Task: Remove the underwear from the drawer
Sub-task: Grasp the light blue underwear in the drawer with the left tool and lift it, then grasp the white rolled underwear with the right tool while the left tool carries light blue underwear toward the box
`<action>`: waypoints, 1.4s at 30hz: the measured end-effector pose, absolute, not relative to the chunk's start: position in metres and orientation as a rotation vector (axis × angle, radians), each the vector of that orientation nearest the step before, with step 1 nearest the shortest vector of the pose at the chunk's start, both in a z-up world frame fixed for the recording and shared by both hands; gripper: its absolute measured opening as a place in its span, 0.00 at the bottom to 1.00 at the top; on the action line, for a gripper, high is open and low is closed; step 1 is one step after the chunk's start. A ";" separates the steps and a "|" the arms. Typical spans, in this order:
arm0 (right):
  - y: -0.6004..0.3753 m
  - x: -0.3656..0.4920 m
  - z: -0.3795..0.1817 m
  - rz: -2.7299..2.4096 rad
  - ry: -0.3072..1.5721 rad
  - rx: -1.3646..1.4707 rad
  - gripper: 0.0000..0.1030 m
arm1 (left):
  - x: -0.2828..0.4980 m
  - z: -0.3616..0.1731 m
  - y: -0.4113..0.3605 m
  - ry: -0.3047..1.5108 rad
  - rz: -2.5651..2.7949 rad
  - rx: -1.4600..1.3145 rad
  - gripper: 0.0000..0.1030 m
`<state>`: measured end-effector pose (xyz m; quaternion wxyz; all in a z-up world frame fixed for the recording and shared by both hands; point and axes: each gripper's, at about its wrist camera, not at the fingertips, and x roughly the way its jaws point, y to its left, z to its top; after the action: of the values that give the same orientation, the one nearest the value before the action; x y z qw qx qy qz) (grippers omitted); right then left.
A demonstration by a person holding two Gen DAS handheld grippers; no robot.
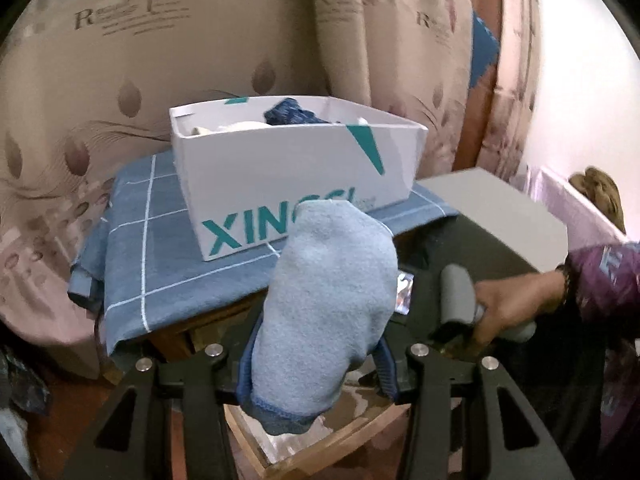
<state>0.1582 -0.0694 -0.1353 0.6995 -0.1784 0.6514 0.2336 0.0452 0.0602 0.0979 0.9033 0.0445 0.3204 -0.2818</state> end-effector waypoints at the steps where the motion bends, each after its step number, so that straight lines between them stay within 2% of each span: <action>1: -0.068 0.162 -0.140 0.508 1.464 -0.412 0.73 | 0.046 0.097 0.061 0.660 -0.581 0.073 0.48; 17: -0.062 0.176 -0.190 0.472 1.604 -0.580 0.71 | 0.052 0.080 0.065 0.656 -0.578 0.046 0.49; 20: -0.064 0.179 -0.198 0.460 1.636 -0.588 0.66 | 0.052 0.080 0.066 0.659 -0.572 0.043 0.49; 22: -0.067 0.180 -0.204 0.459 1.659 -0.584 0.57 | 0.053 0.080 0.068 0.661 -0.564 0.037 0.49; 26: -0.072 0.183 -0.207 0.464 1.668 -0.557 0.52 | 0.055 0.080 0.072 0.663 -0.554 0.025 0.49; 28: -0.072 0.180 -0.205 0.474 1.645 -0.578 0.42 | 0.055 0.080 0.074 0.661 -0.549 0.019 0.49; 31: -0.079 0.184 -0.197 0.472 1.607 -0.585 0.38 | 0.056 0.079 0.075 0.663 -0.541 0.018 0.49; 42: -0.131 0.149 -0.120 0.420 1.374 -0.323 0.38 | 0.055 0.083 0.082 0.643 -0.524 -0.002 0.50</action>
<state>0.1493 -0.1305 -0.1195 0.7411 -0.1473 0.6265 0.1915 0.0554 0.0825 0.0827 0.9153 -0.0012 0.3122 -0.2544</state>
